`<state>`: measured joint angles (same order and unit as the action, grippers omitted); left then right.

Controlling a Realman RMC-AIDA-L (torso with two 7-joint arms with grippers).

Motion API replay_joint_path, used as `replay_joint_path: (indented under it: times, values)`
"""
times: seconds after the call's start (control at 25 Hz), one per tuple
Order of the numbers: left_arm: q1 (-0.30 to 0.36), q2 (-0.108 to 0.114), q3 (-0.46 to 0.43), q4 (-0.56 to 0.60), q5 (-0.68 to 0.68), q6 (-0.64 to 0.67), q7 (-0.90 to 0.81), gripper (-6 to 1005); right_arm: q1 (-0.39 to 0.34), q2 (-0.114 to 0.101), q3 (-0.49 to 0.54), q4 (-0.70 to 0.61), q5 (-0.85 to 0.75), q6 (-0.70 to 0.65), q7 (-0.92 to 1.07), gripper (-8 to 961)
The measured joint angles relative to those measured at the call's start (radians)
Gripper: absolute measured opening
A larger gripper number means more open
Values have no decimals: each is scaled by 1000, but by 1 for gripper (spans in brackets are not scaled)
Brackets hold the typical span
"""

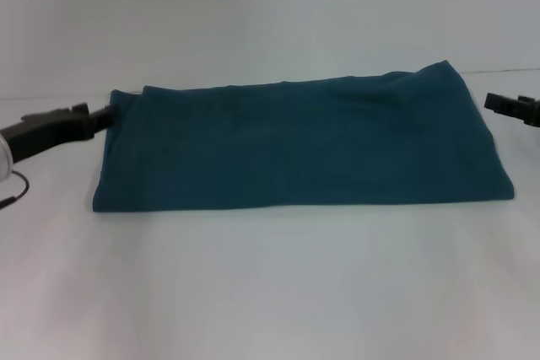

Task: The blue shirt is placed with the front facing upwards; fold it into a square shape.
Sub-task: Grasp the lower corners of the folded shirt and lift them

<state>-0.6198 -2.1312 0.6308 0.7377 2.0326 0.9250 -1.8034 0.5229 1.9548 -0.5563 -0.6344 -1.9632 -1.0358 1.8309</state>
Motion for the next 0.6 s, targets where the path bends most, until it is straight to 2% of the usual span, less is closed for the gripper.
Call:
replay_joint_path:
  times: [0.16, 0.36, 0.6]
  values:
    - [3, -2, -1, 5, 73, 5, -22, 590, -8, -17, -1, -62, -110, -88, 159, 742]
    - [21, -9, 0, 3, 92, -32, -19, 583, 1, -61, 5, -76, -224, -196, 326, 740]
    - [33, -10, -7, 9, 128, -27, -23, 584, -10, -71, 10, -76, -289, -240, 406, 737]
